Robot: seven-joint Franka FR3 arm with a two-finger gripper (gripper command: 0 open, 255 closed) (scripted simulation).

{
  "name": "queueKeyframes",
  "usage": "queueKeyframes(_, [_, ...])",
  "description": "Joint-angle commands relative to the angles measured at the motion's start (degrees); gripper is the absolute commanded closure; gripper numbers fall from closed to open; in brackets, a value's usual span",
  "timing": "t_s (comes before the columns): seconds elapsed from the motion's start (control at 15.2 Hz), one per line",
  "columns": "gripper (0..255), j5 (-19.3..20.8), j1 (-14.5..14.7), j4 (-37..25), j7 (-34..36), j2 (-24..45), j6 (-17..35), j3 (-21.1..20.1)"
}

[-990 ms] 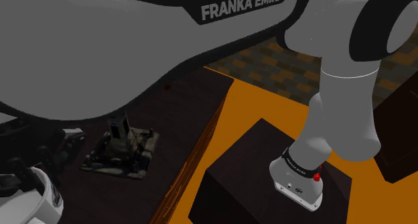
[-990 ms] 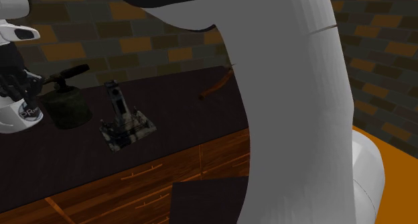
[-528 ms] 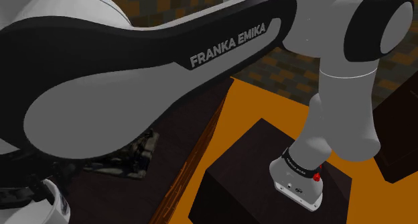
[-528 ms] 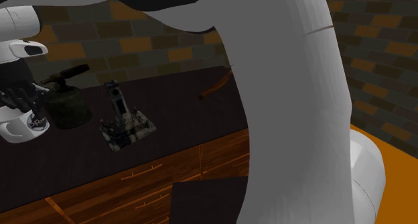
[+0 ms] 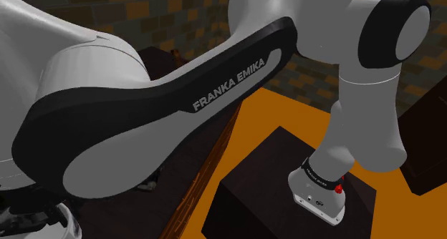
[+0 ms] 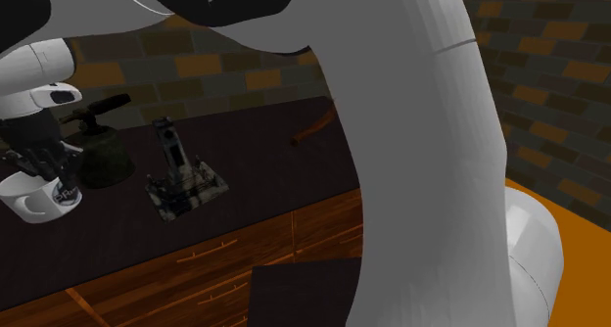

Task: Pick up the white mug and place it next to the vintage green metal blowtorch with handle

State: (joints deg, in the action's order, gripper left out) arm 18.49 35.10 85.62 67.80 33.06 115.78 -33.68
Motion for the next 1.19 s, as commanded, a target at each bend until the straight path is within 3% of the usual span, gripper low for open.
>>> queueKeyframes(0.0, [255, 0.3, 0.0, 1.0, 0.3, 0.4, 1.4, 0.2])
queueKeyframes(0.79, [255, 2.8, 0.8, 4.3, 1.7, 4.4, 8.2, 1.9])
queueKeyframes(1.12, [255, 2.9, 0.8, 4.4, 1.8, 4.6, 8.5, 2.0])
